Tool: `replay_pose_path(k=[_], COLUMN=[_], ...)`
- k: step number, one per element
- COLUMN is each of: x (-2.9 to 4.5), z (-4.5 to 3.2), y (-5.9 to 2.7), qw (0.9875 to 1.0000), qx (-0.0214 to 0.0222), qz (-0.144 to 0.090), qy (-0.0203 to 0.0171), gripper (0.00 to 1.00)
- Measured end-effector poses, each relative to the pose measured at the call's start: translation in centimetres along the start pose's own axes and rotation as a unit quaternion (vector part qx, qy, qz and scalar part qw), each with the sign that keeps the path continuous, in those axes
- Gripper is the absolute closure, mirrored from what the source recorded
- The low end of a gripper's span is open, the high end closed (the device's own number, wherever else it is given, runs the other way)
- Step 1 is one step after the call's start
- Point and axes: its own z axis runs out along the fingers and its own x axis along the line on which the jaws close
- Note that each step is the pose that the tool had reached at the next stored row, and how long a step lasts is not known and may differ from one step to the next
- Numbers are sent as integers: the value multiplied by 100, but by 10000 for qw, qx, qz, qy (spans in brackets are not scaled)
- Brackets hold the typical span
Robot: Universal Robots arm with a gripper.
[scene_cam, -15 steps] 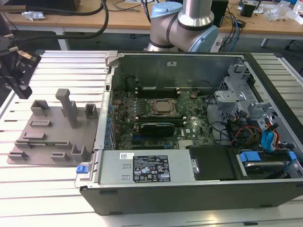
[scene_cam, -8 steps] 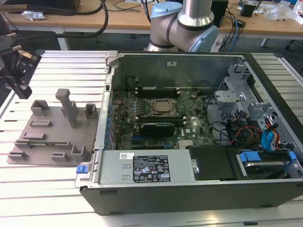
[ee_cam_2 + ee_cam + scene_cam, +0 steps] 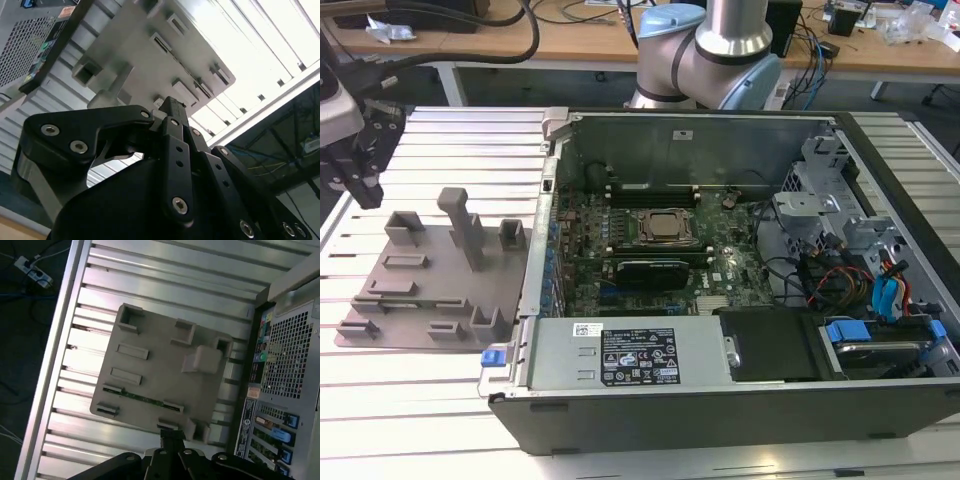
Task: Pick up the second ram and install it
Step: 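Pick up the second ram and move it above second insertion slot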
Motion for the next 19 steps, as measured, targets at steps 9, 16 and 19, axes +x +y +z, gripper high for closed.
replay_pose_path(k=[9, 16, 19], x=[0, 0, 0], z=[0, 0, 0], y=[0, 0, 0], qw=[9964, 9882, 9827], qx=[-21, -39, -47], qz=[-842, -1532, -1849], qy=[39, 70, 85], gripper=[90, 90, 90])
